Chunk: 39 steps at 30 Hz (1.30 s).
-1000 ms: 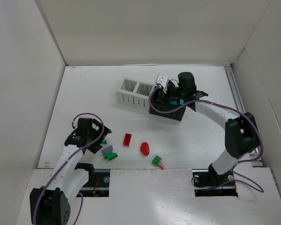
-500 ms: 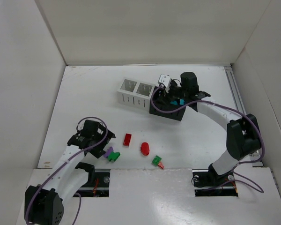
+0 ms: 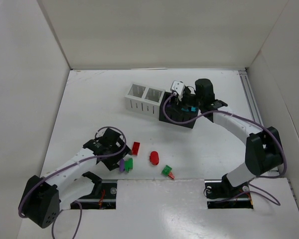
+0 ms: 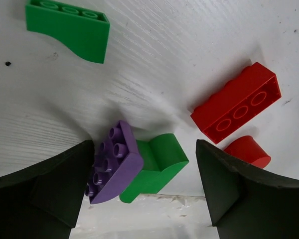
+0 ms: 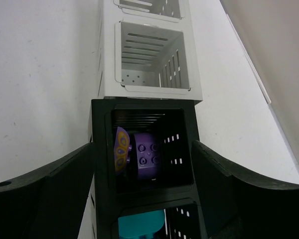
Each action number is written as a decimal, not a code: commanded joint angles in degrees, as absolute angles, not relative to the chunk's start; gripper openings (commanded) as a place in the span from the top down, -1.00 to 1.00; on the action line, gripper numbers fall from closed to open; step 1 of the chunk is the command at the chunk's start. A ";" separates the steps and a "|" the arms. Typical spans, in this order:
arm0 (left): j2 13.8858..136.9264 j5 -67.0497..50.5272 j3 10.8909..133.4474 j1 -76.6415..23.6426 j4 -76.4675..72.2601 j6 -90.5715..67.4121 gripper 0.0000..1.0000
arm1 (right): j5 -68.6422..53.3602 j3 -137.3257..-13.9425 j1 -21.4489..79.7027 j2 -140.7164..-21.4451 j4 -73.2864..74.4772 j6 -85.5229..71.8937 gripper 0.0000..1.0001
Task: Sort the legos into containers by color
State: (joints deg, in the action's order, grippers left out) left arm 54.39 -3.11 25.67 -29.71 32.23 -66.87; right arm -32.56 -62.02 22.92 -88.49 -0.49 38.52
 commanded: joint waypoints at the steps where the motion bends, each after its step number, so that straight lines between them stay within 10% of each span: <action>1: 56.16 -0.18 26.63 -31.90 33.84 -69.43 -0.58 | -32.26 -60.47 23.12 -85.70 -2.46 37.53 -0.63; 6: 57.39 1.93 27.25 -35.50 35.50 -73.56 -0.25 | -32.26 -59.94 23.12 -85.08 -2.46 37.53 -0.63; 26: 69.41 12.48 36.82 -51.68 50.34 -104.94 0.04 | -36.03 -59.94 23.12 -86.22 -2.46 37.00 -0.63; 39: 77.26 15.81 44.90 -56.86 52.21 -103.80 1.00 | -37.71 -59.94 22.59 -86.22 -2.46 36.47 -0.63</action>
